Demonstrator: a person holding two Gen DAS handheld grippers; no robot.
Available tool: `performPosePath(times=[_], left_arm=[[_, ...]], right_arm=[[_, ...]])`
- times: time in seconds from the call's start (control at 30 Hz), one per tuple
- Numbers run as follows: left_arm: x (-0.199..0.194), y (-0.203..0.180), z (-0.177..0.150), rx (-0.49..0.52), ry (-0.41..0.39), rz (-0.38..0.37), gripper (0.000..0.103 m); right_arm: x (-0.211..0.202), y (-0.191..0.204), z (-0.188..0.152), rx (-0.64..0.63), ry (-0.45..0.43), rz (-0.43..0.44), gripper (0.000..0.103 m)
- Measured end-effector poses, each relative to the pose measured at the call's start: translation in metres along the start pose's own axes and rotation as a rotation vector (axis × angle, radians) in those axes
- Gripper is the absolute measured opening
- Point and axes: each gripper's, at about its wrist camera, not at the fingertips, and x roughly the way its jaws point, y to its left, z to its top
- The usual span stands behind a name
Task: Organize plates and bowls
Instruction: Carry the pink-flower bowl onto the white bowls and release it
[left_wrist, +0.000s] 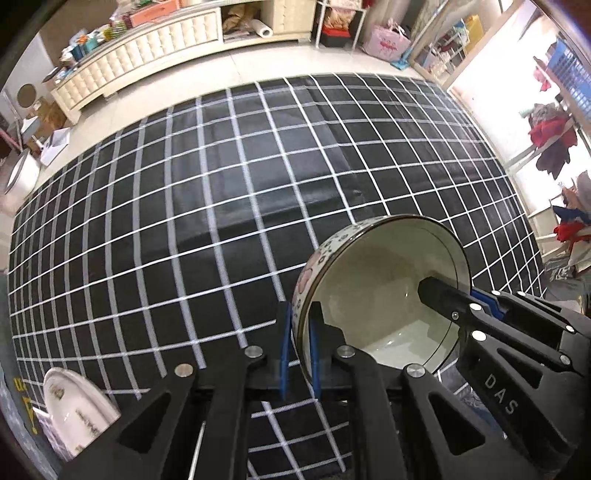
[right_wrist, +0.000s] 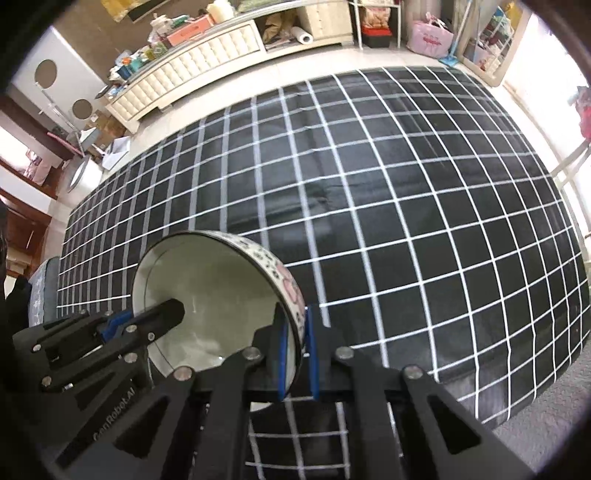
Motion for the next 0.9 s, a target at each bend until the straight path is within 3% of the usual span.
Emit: performPosePath(times=[0.43, 0.63, 0.9], left_arm=[[-0.068, 0.088, -0.06, -0.101, -0.052, 0.057, 0.007], [-0.078, 0.121, -0.101, -0.138, -0.042, 0.069, 0.007], [-0.075, 0.137, -0.145, -0.161, -0.022, 0.084, 0.006]], right_arm=[[-0.011, 0.089, -0.03, -0.113, 0.02, 0.042, 0.013], [-0.006, 0.127, -0.054, -0.156, 0.05, 0.046, 0.013], [0.011, 0.158, -0.079, -0.191, 0.112, 0.041, 0.013]])
